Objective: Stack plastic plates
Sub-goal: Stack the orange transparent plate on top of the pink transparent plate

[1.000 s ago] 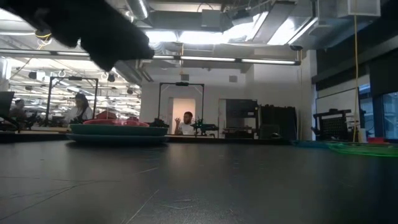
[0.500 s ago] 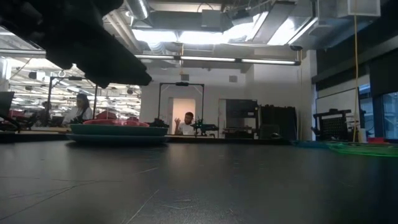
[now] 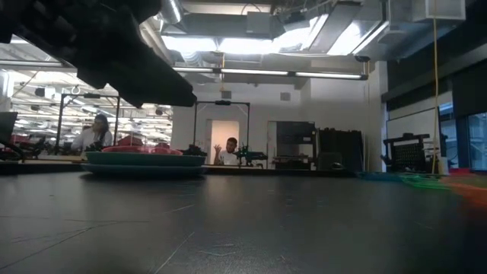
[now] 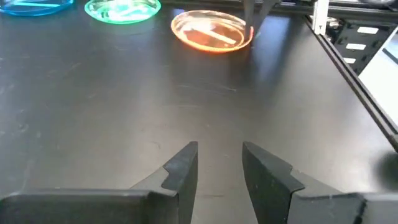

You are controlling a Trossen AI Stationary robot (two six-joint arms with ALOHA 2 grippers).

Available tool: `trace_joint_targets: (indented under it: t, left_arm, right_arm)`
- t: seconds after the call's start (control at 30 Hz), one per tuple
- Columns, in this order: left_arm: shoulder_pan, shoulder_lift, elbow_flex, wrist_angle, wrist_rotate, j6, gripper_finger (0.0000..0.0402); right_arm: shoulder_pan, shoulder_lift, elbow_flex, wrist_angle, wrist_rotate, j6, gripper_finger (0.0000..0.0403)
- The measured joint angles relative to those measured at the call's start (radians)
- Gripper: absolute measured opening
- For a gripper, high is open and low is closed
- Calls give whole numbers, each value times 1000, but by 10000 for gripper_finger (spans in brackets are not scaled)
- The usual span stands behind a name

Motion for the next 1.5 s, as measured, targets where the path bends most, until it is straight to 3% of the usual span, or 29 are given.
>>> trace_joint_targets:
  t: [0.3, 0.53, 0.77, 0.97, 1.1, 1.23, 1.37, 1.5]
  left_arm:
    - [-40, 0, 0, 12, 6, -31, 119]
    - [-89, 0, 0, 15, 6, -34, 119]
    - [-100, 0, 0, 12, 6, -34, 119]
    - [-71, 0, 4, 10, 29, -19, 119]
    - [-46, 1, 34, 5, 70, 31, 119]
    - [-32, 47, 104, -1, 70, 126, 119]
    - [-2, 129, 207, -58, 95, 223, 119]
    - [32, 222, 301, -111, 113, 263, 119]
  right_arm:
    - [-170, 8, -1, 296, 108, -533, 6]
    - [-335, 96, 0, 590, 52, -868, 4]
    - [-460, 170, 0, 740, -22, -832, 14]
    - [-489, 164, 0, 739, -64, -885, 99]
    - [-487, 95, 0, 702, -61, -967, 159]
    - [-443, 7, 1, 627, -44, -978, 191]
    - [-373, -47, -26, 607, 1, -946, 197]
    - [-311, -61, -78, 618, 113, -859, 197]
